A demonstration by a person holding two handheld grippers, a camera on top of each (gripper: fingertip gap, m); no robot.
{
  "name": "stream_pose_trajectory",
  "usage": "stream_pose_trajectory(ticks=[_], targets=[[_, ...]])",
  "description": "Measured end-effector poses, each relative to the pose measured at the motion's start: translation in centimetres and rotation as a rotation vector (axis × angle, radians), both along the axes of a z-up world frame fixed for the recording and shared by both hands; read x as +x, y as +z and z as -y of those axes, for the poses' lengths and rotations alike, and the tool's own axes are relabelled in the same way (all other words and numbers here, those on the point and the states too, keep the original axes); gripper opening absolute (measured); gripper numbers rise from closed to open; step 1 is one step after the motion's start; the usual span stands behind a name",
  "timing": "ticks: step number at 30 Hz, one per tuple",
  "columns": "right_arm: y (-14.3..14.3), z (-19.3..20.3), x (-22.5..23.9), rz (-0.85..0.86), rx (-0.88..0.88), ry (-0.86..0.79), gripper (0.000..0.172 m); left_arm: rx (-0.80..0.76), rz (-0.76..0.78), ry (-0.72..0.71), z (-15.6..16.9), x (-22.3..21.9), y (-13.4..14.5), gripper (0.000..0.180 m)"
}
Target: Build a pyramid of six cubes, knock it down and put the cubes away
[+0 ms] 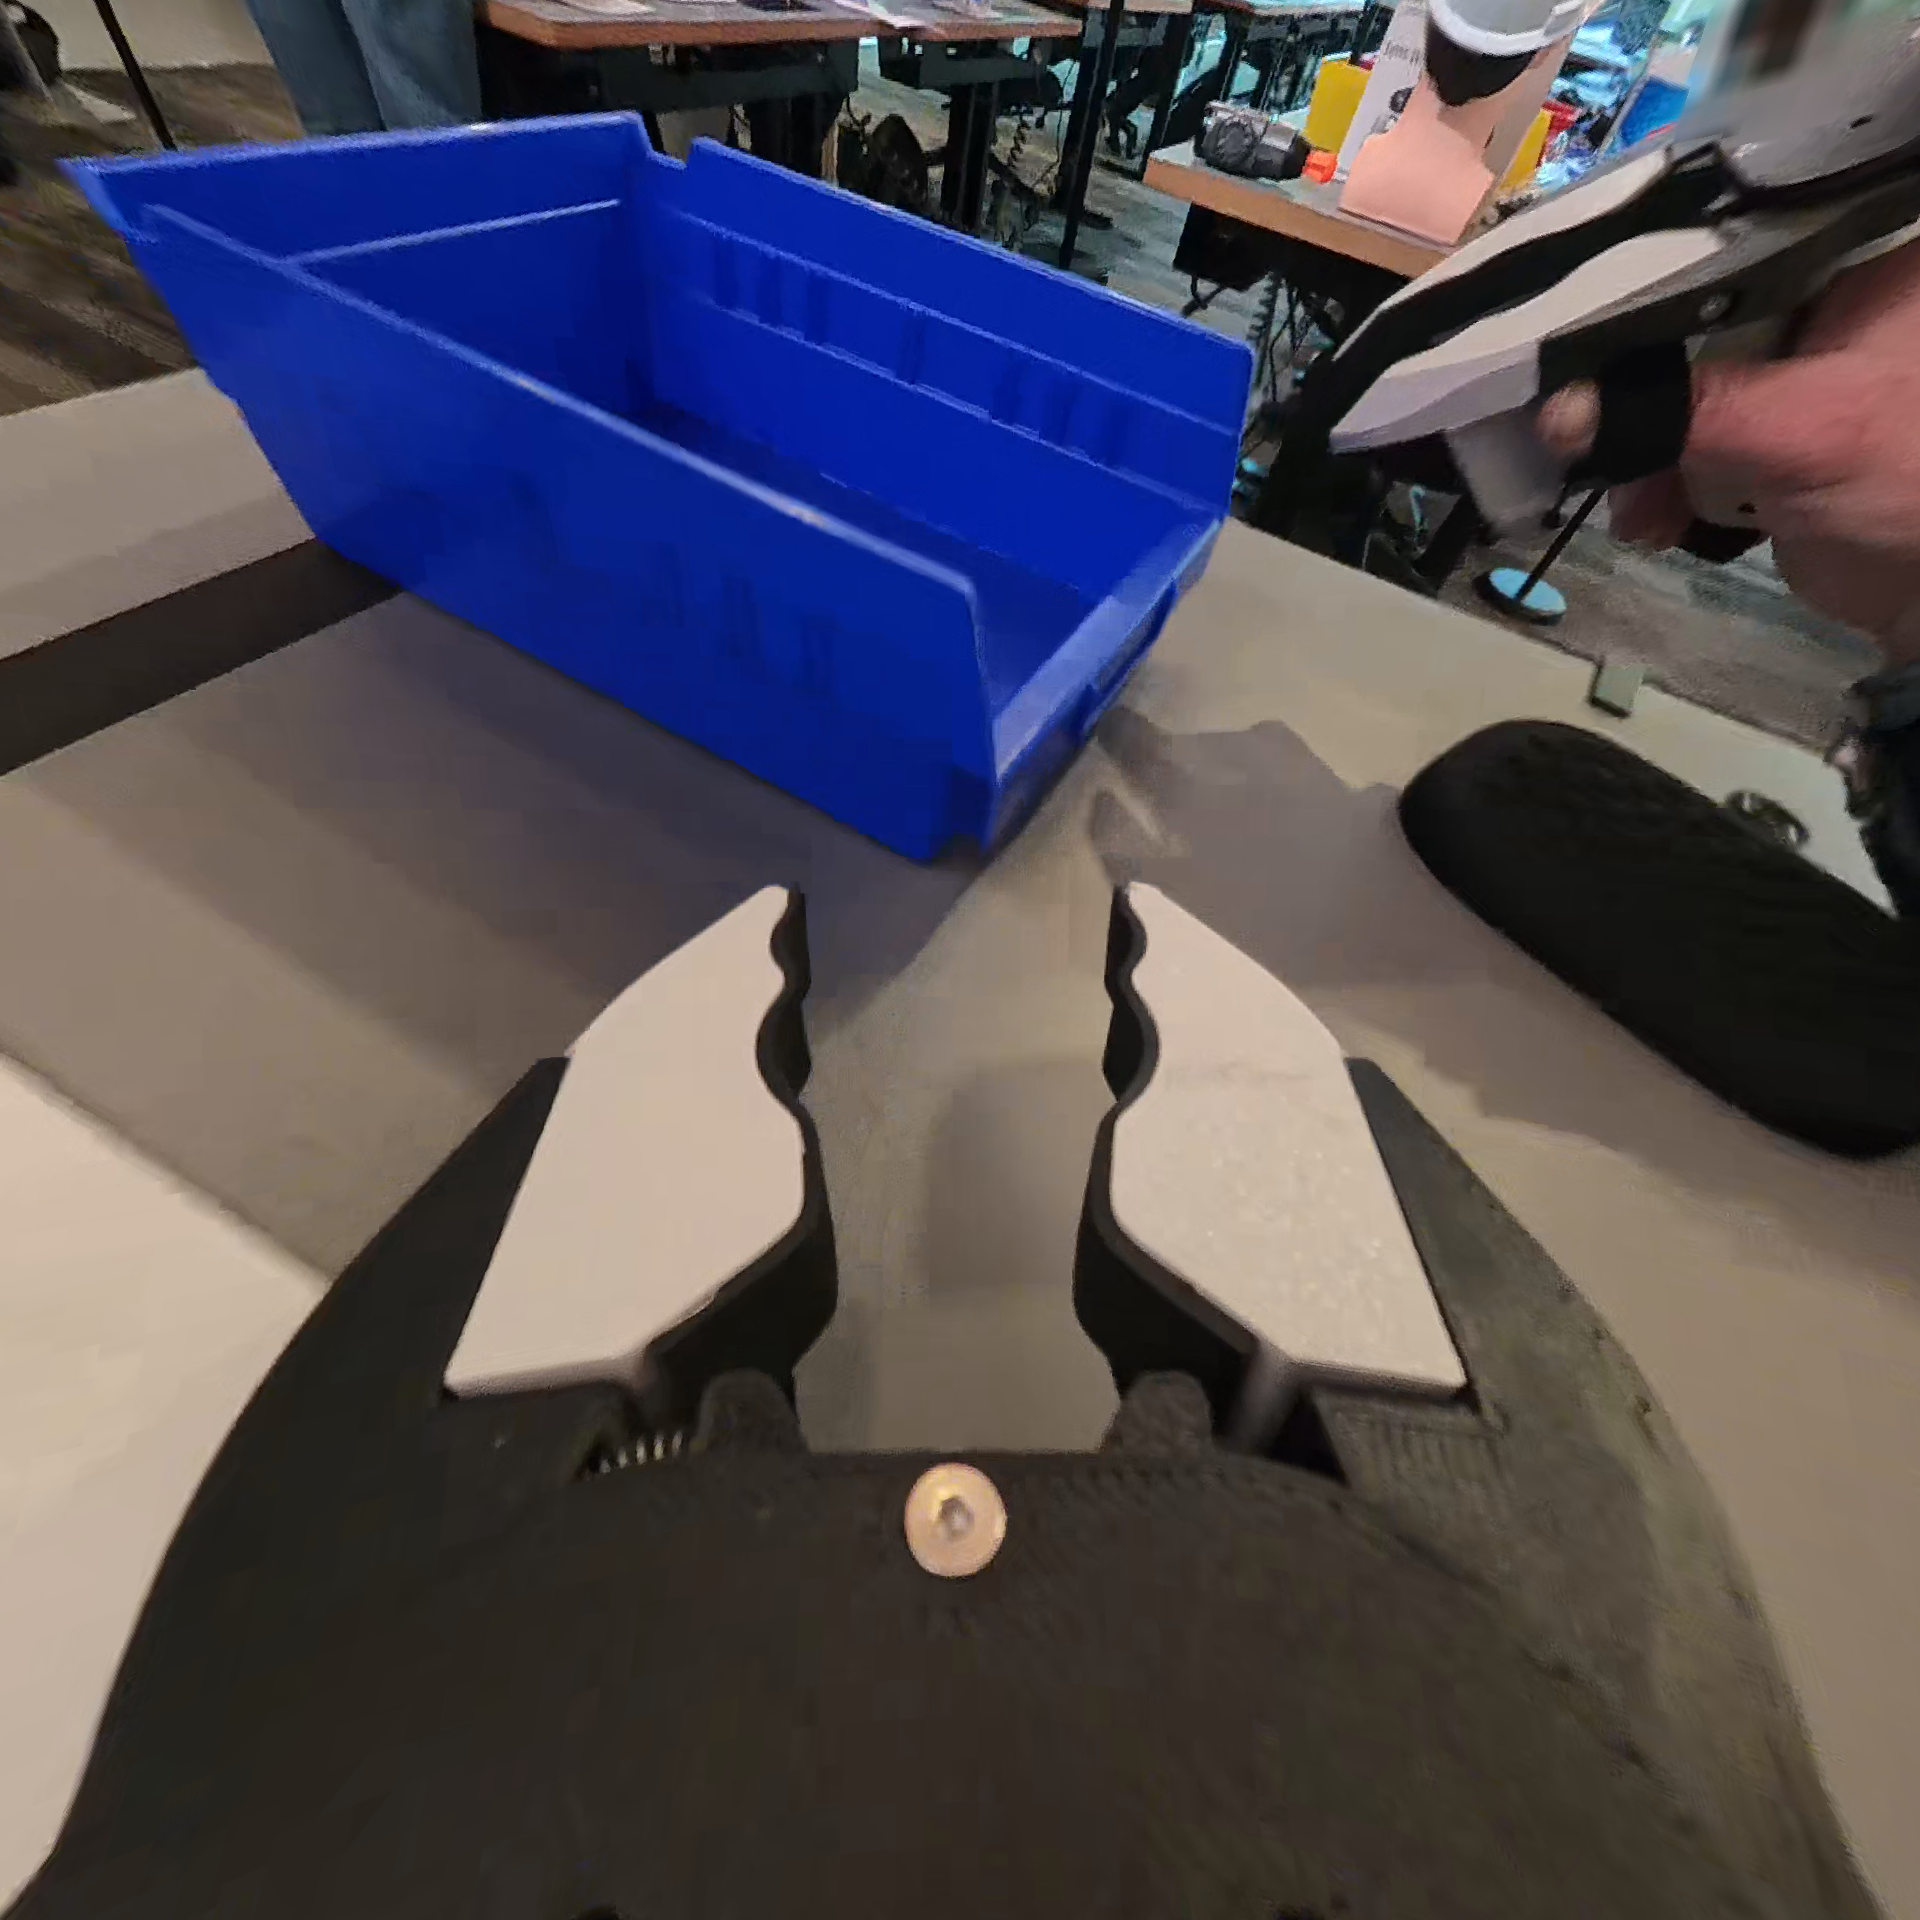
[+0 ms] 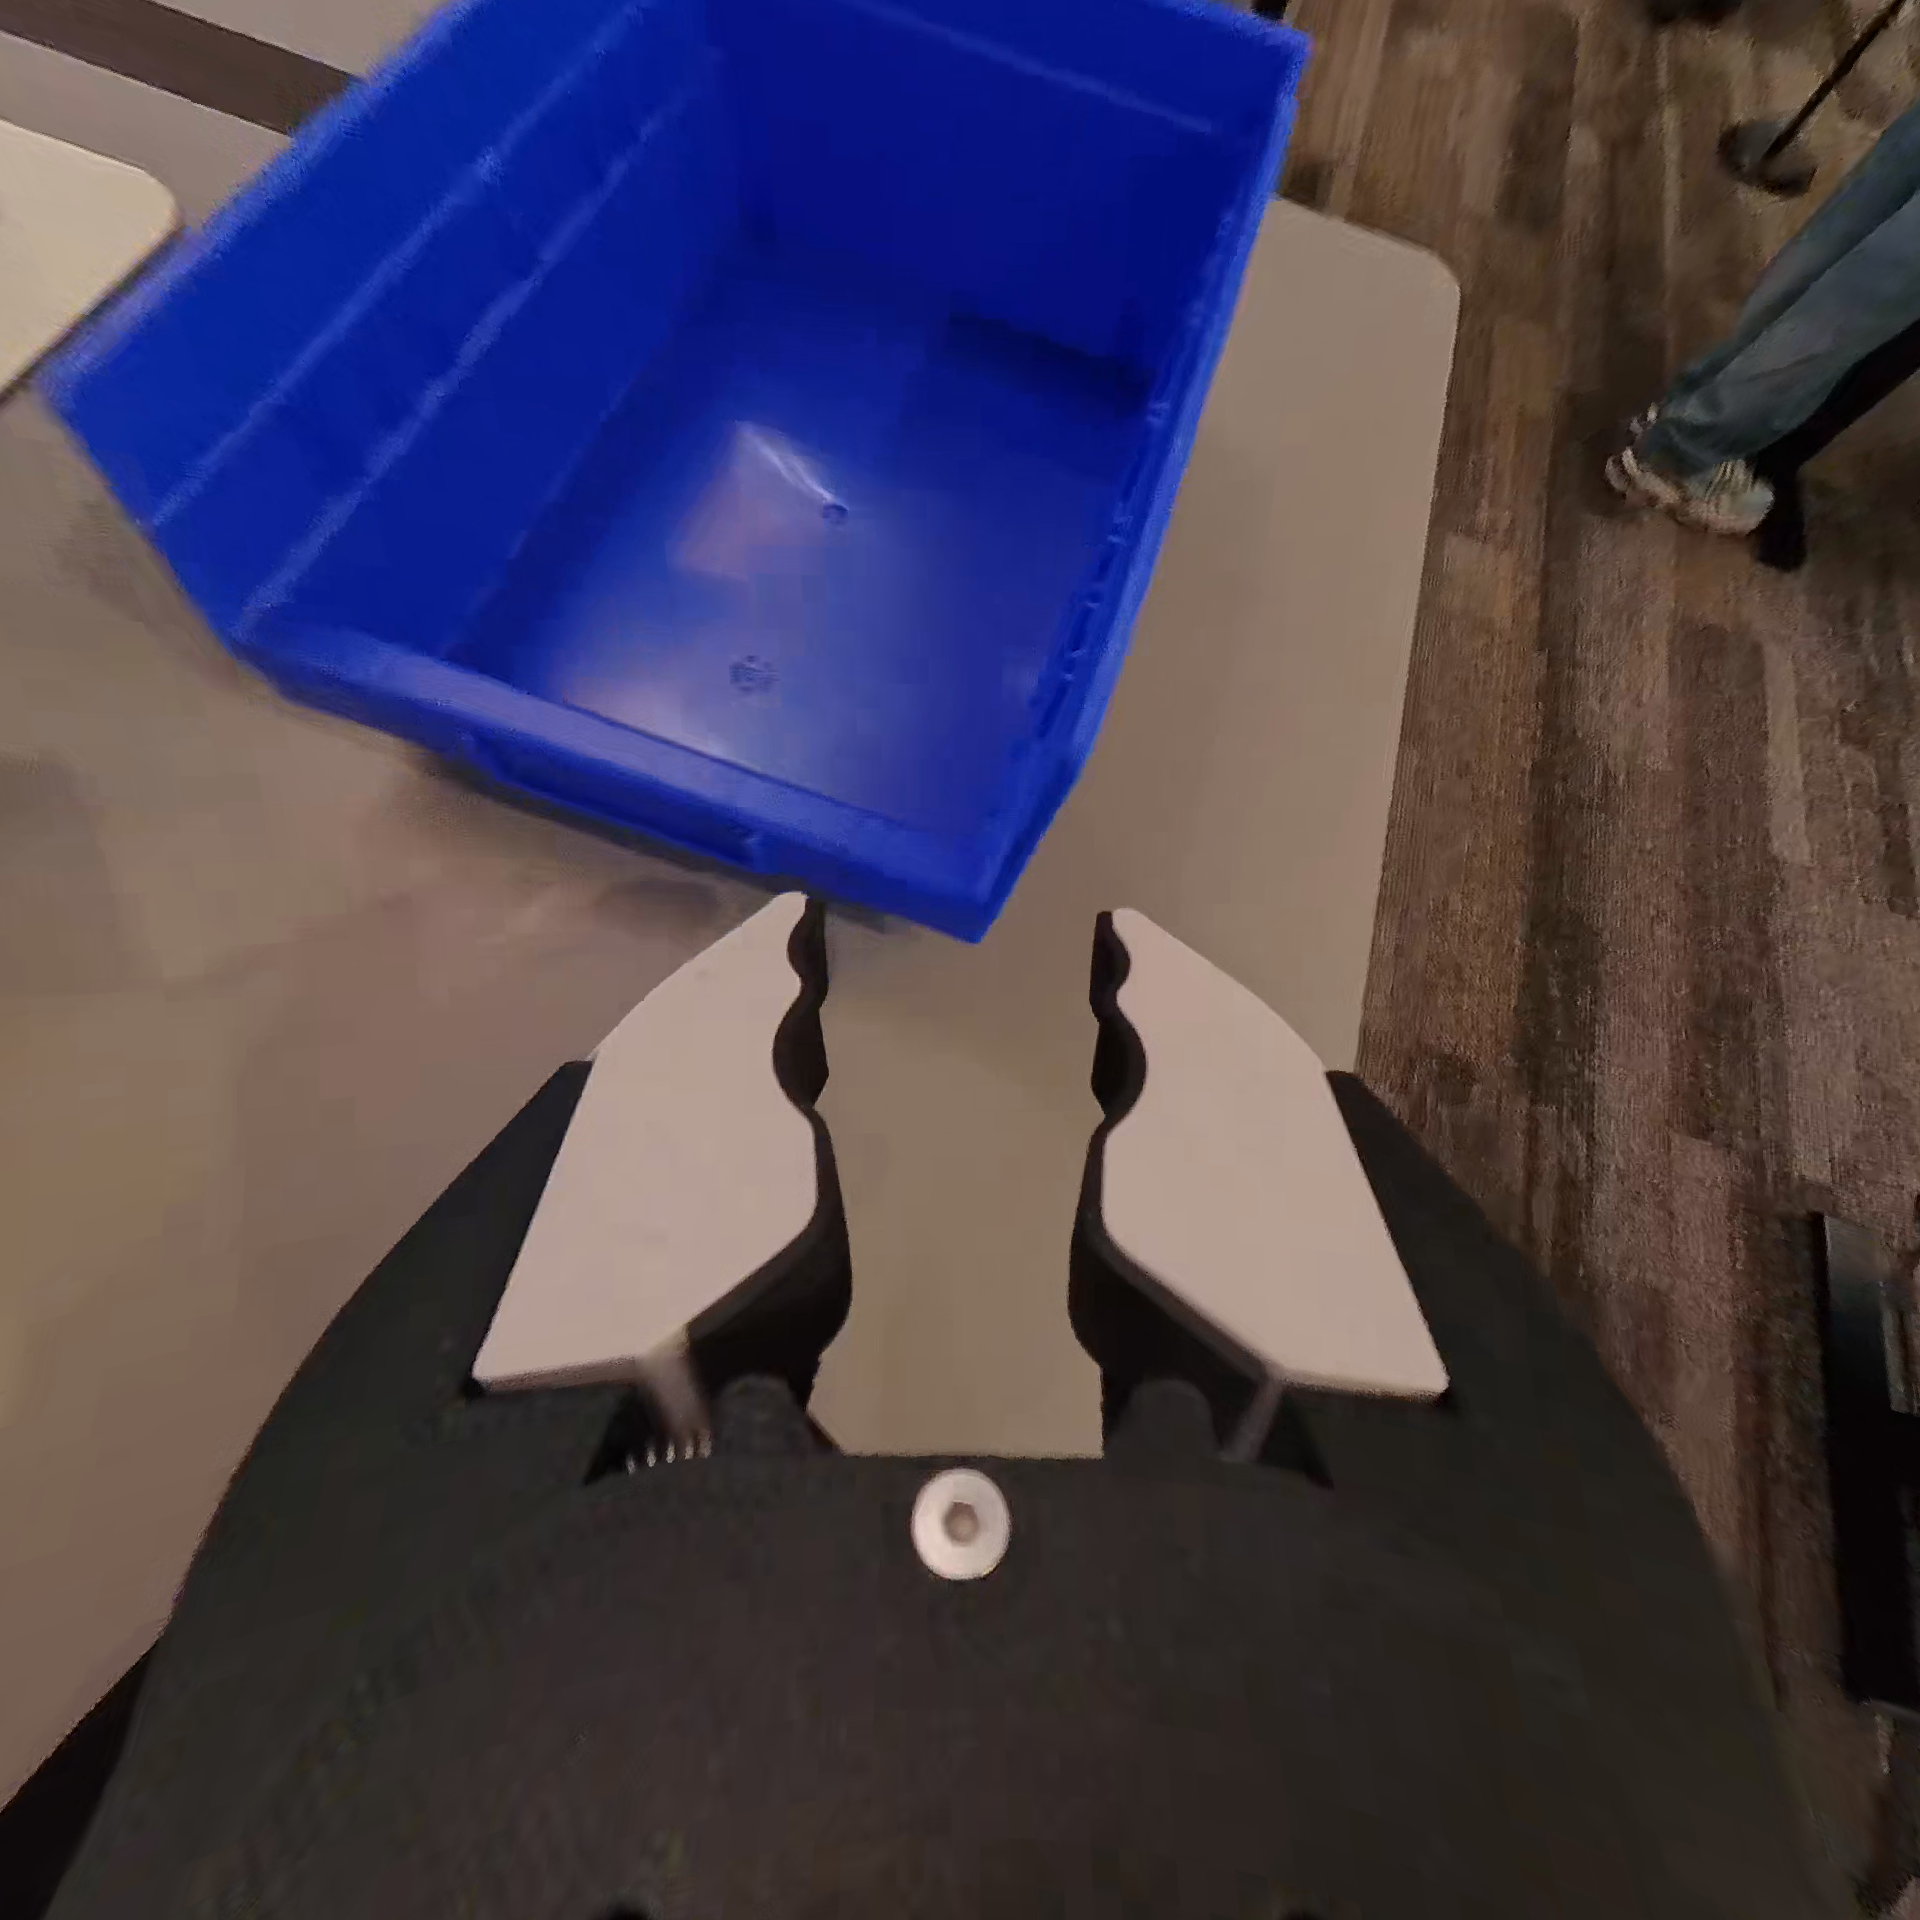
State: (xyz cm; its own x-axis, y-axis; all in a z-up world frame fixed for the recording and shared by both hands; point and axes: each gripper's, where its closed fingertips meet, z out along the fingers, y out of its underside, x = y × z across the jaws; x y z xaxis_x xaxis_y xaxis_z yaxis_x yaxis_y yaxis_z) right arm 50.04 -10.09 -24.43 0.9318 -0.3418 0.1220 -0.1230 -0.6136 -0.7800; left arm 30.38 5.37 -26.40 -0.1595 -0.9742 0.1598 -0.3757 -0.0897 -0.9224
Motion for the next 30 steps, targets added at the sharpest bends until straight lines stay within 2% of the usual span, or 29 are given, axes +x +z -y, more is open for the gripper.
stream_pose_trajectory(ticks=[5,9,16,18,21,25,28,30], targets=[[1.0,-0.2,-6.4,0.078,0.023,0.146,0.043,0.088,-0.003,0.056,-2.7,-8.0,0.2,0.051],[1.2,-2.5,-13.1,0.088,0.054,0.264,0.044,0.175,-0.010,0.190,-7.2,-15.1,0.6,0.048],[0.0,-12.0,-26.9,0.096,0.092,0.503,0.046,0.249,-0.022,0.515,-17.3,-27.9,0.9,0.045],[-0.6,-15.2,-29.6,0.086,0.086,0.539,0.047,0.224,-0.030,0.589,-20.0,-31.1,0.8,0.043],[-1.2,-19.9,-32.0,0.068,0.117,0.542,0.051,0.272,-0.064,0.698,-24.1,-35.3,0.2,0.041],[-4.0,-25.2,-34.2,0.030,0.106,0.579,0.066,0.289,-0.108,0.771,-27.5,-38.6,-1.5,0.042],[-6.4,-27.7,-35.0,0.063,0.066,0.612,0.068,0.202,-0.100,0.775,-28.5,-39.1,-2.3,0.046],[-6.9,-28.8,-35.4,0.096,0.060,0.645,0.066,0.216,-0.091,0.793,-29.3,-39.4,-1.9,0.047]])
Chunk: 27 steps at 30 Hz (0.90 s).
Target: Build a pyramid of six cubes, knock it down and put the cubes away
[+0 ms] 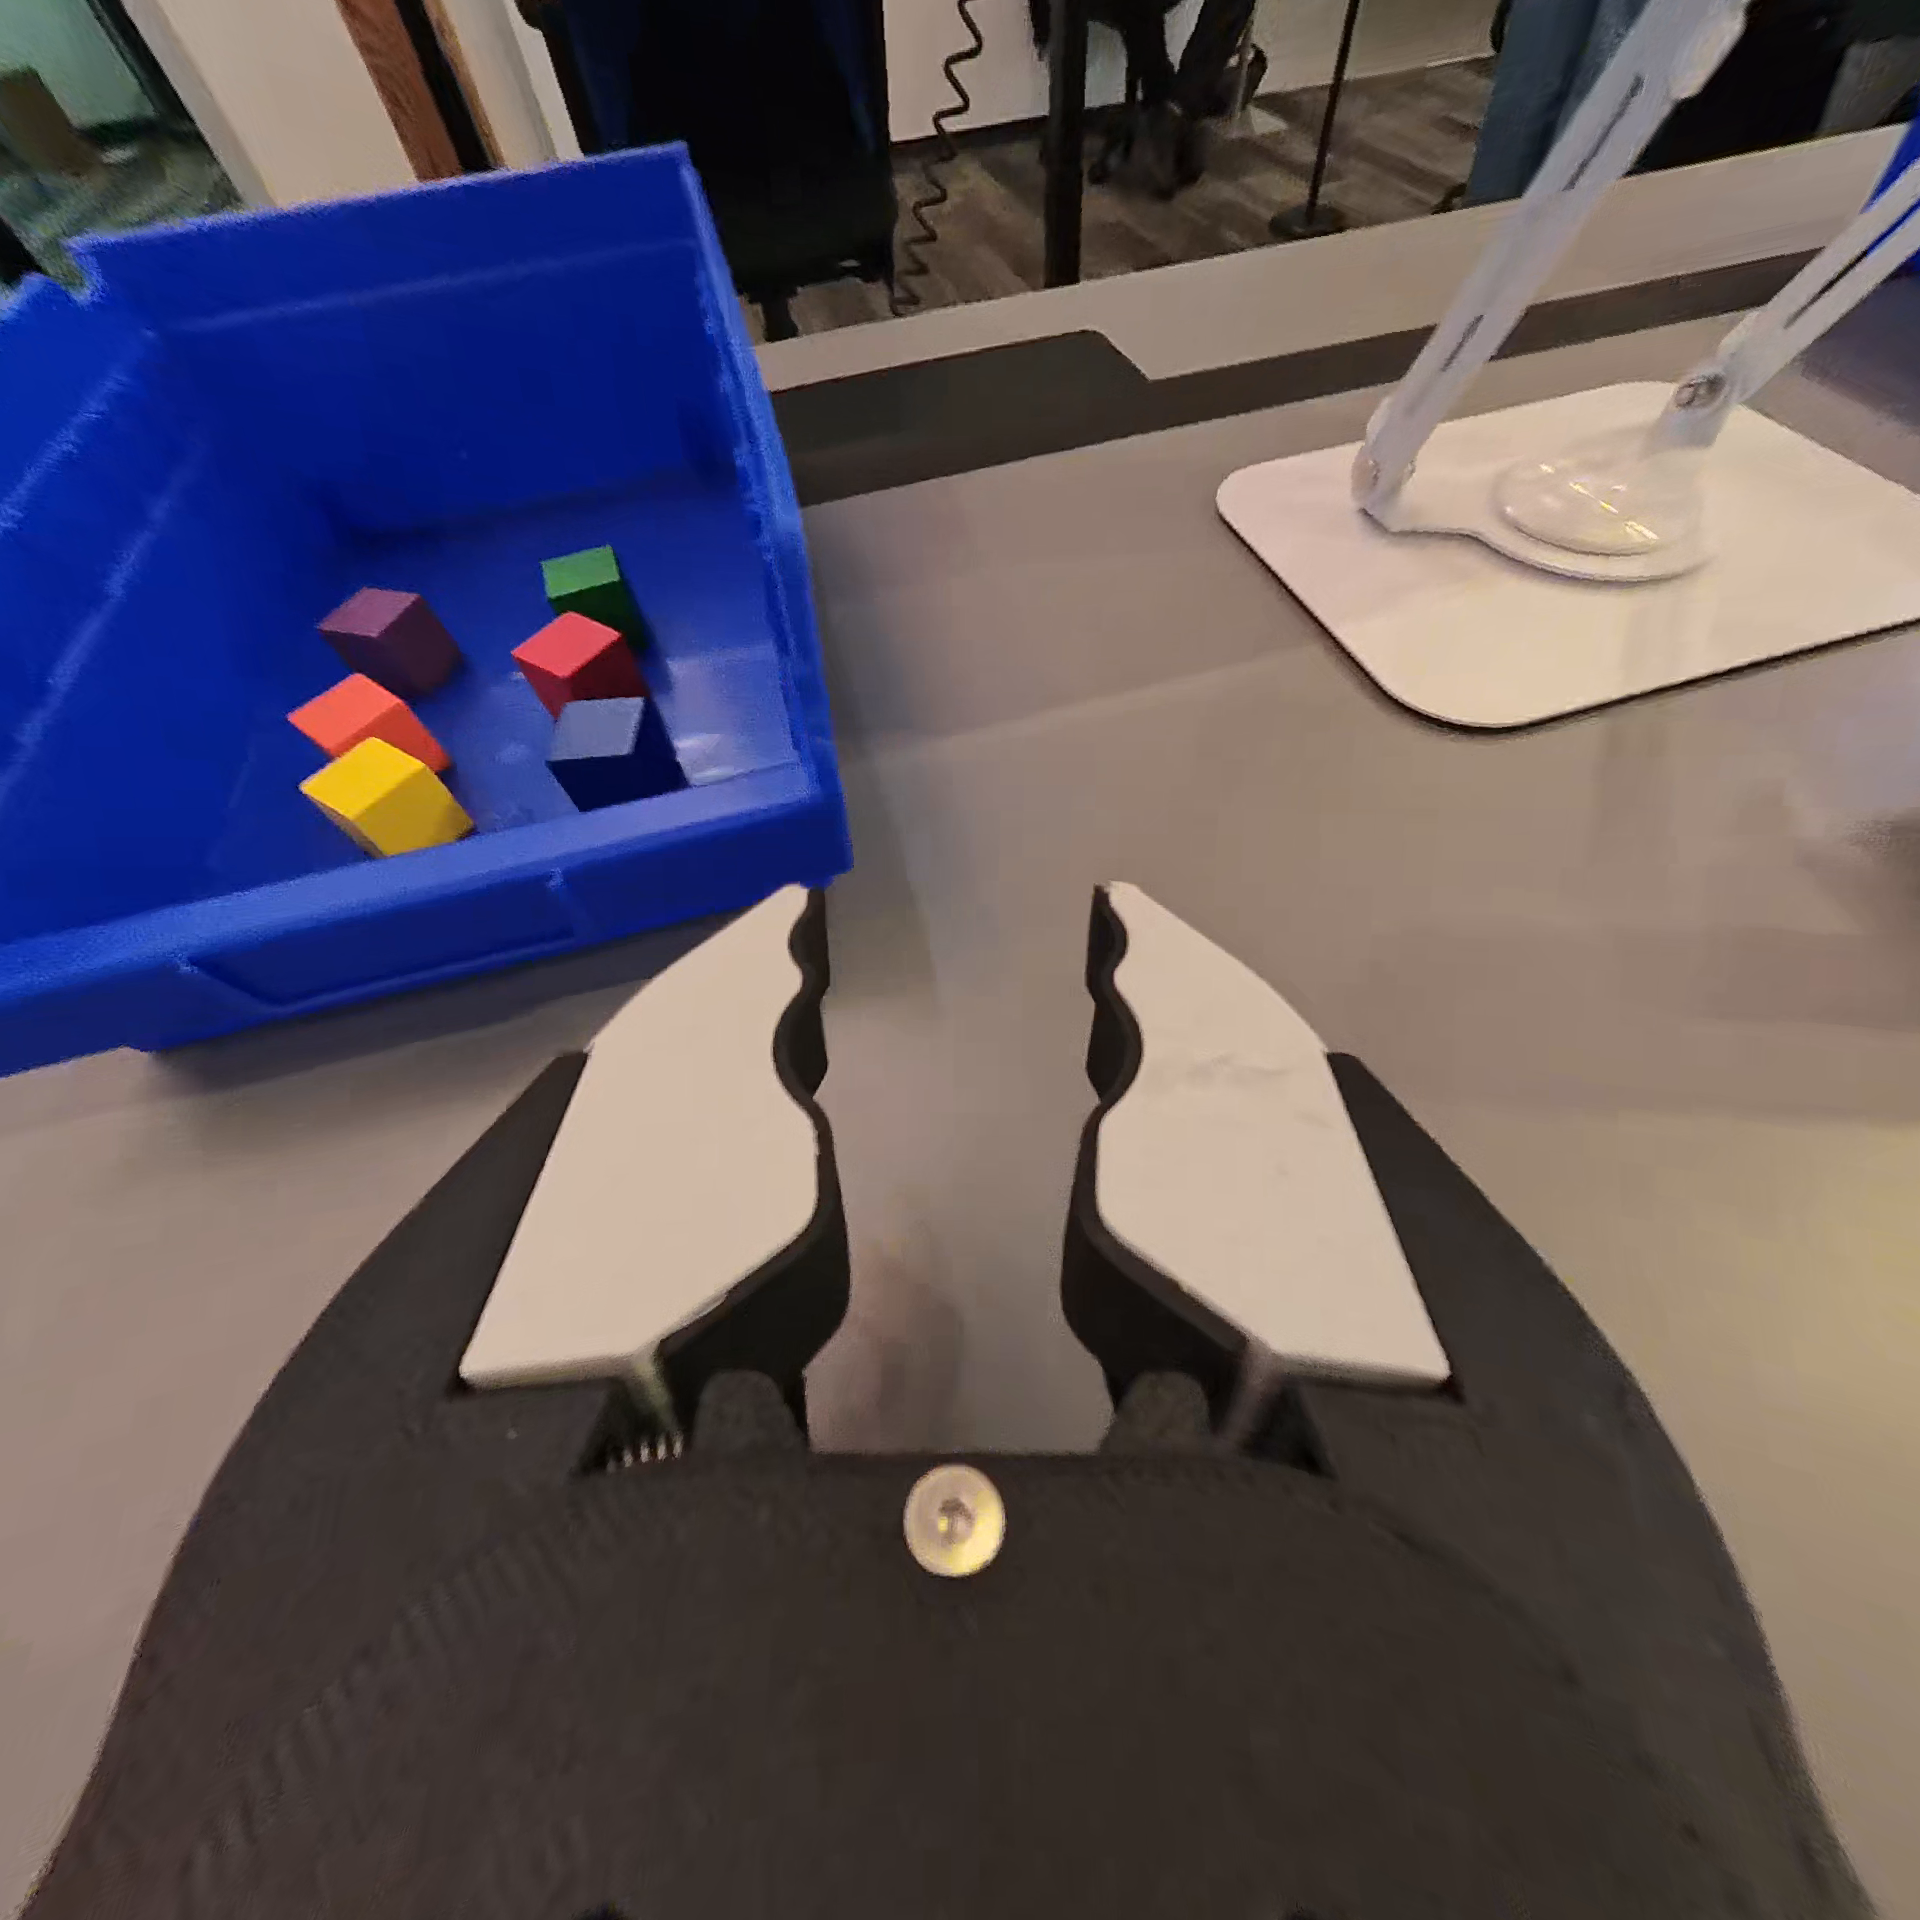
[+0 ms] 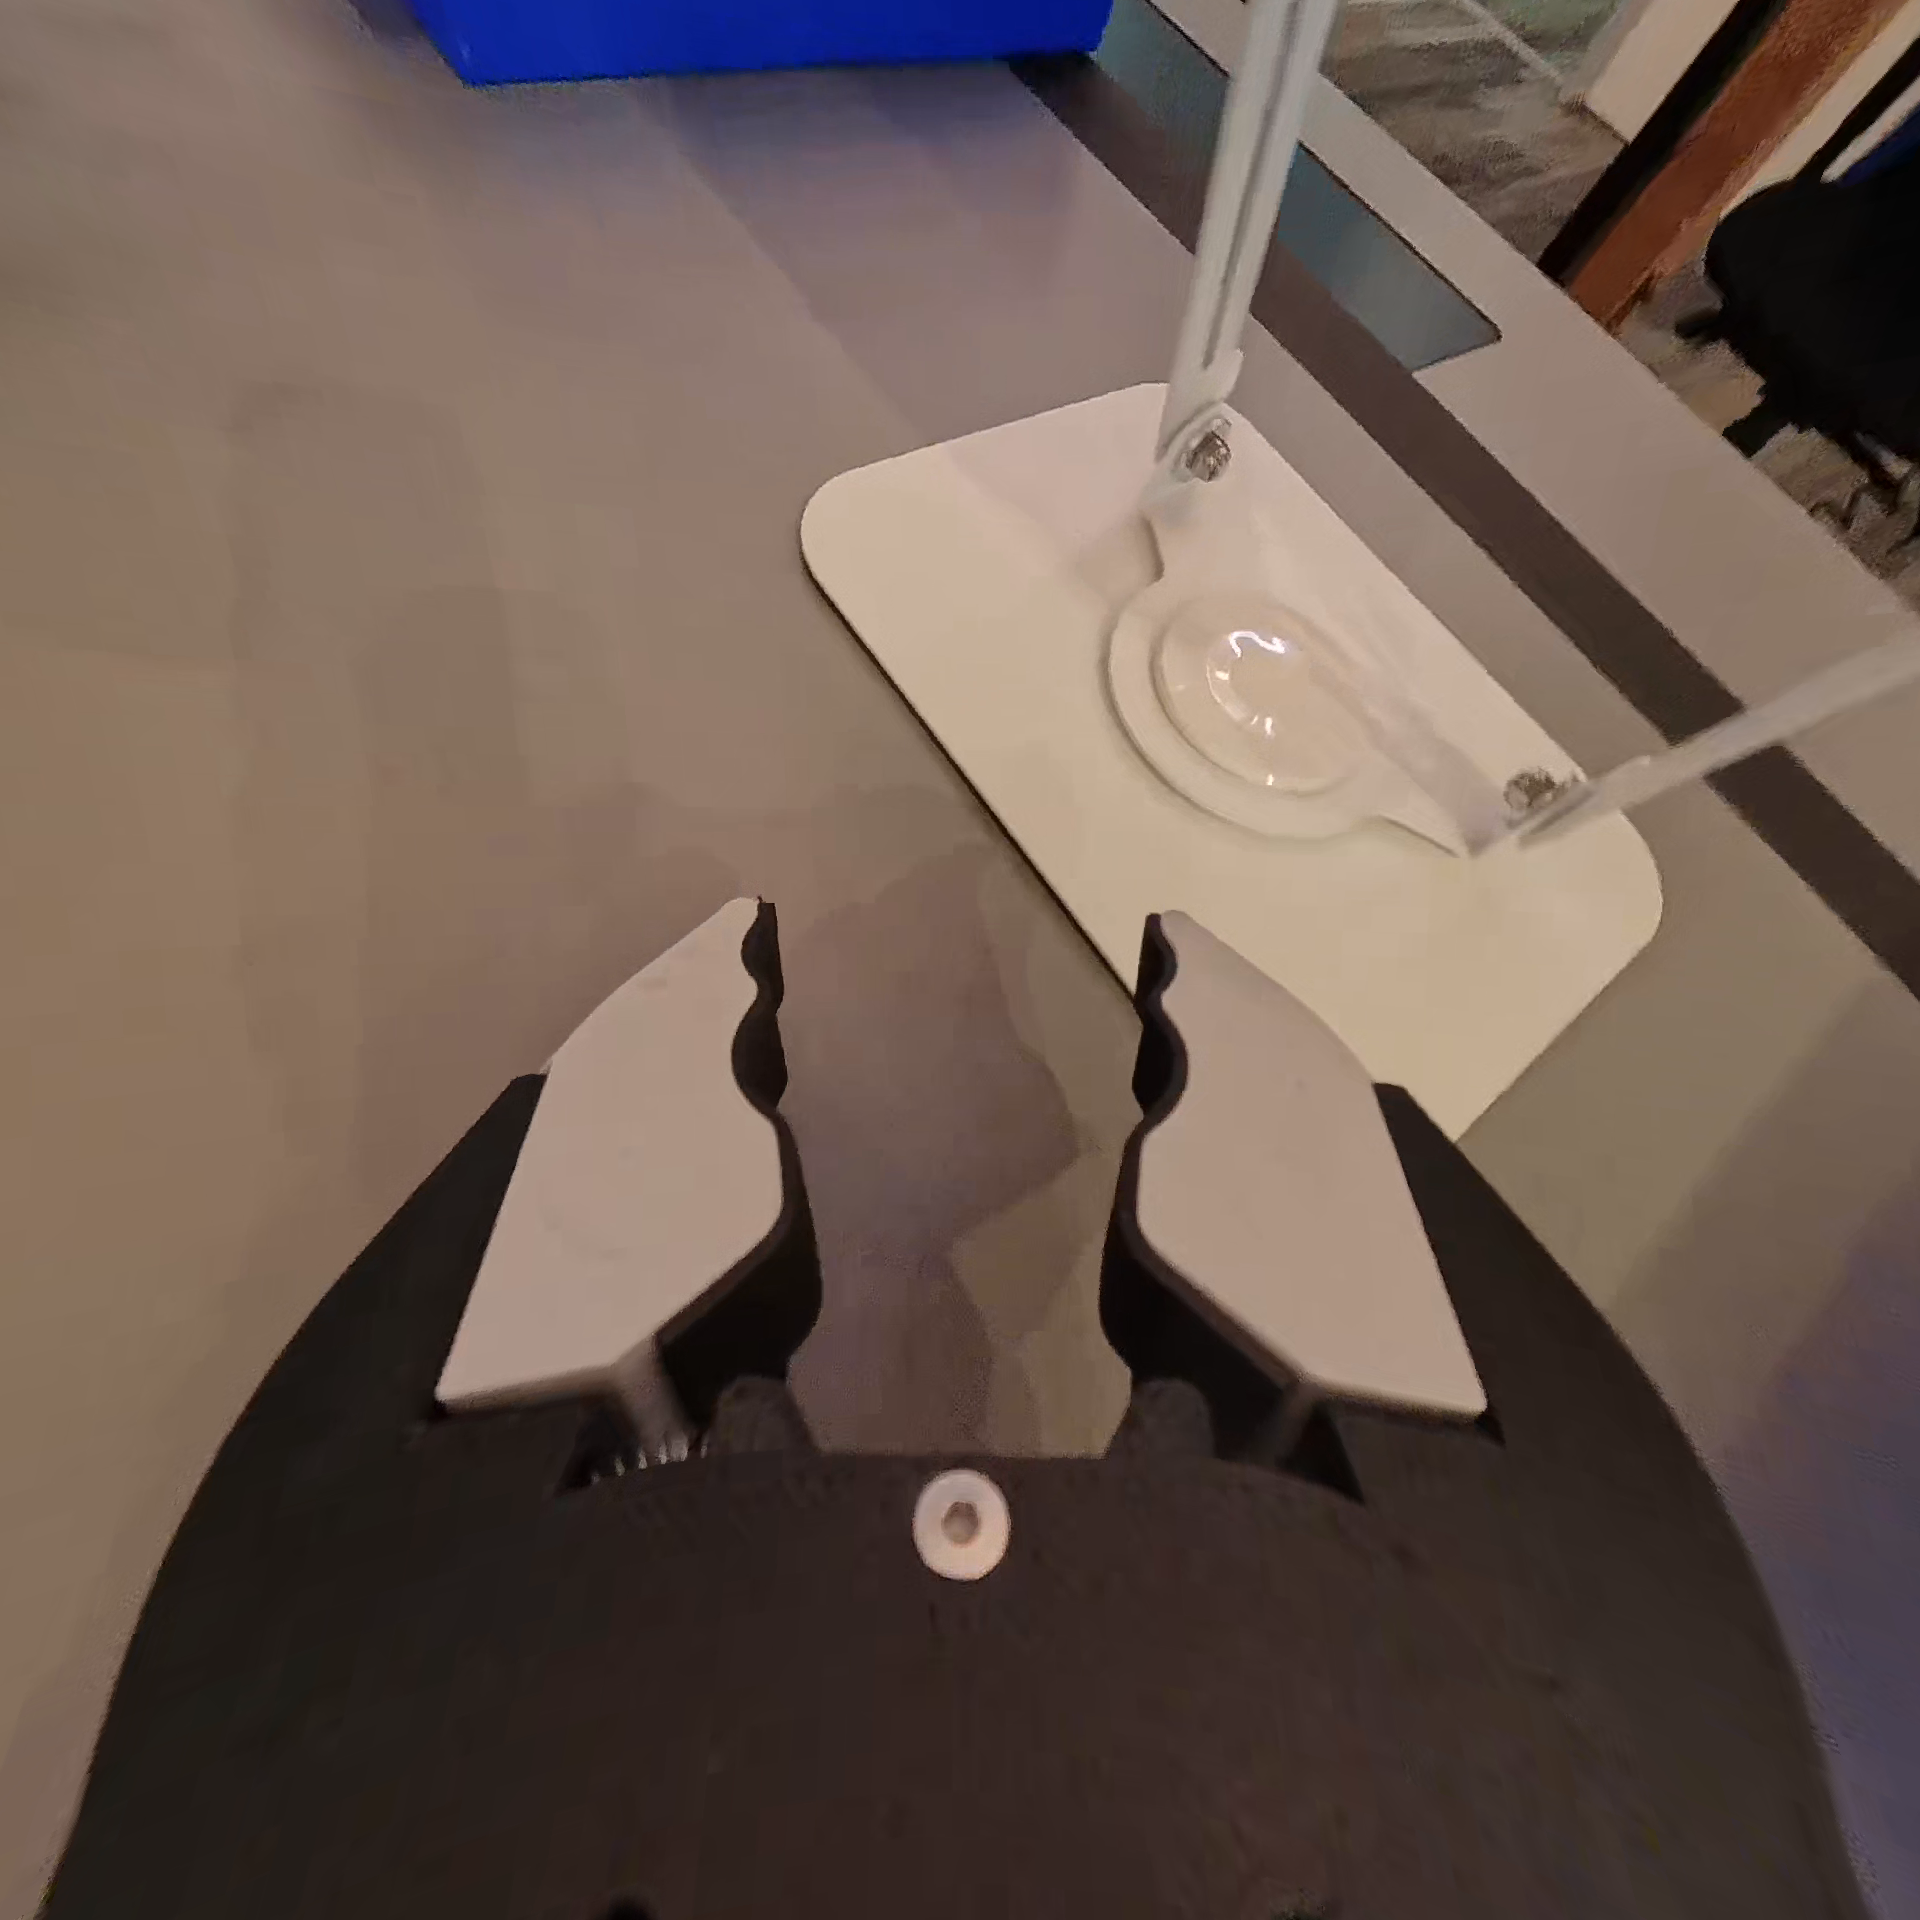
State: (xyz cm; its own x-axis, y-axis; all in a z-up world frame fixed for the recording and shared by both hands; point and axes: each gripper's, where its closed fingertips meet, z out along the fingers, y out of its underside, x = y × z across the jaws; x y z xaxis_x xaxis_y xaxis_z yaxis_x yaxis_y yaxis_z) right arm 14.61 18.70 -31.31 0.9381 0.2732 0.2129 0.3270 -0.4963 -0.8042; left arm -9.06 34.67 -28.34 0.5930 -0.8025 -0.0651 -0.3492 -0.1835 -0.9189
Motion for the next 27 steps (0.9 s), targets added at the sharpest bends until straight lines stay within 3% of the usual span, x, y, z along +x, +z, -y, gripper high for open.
stream_pose_trajectory(ticks=[7,9,14,19,27], targets=[[-0.6,-0.7,-0.3,0.036,-0.004,0.062,0.062,0.077,-0.034,0.068,-4.8,-2.6,2.7,0.053],[-0.6,-0.5,-0.6,0.037,-0.001,0.086,0.060,0.099,-0.068,0.040,-6.3,-2.9,3.6,0.047],[-0.8,-0.2,-1.1,0.040,-0.013,0.116,0.058,0.130,-0.304,-0.035,-11.7,-3.3,4.0,0.043],[-0.7,-0.1,-1.3,0.003,-0.020,0.135,0.057,0.000,-0.578,-0.166,-15.3,-4.1,1.0,0.040],[-0.8,0.3,-1.7,-0.013,-0.038,0.162,0.056,-0.132,-0.800,-0.244,-17.2,-4.0,-2.3,0.042]])
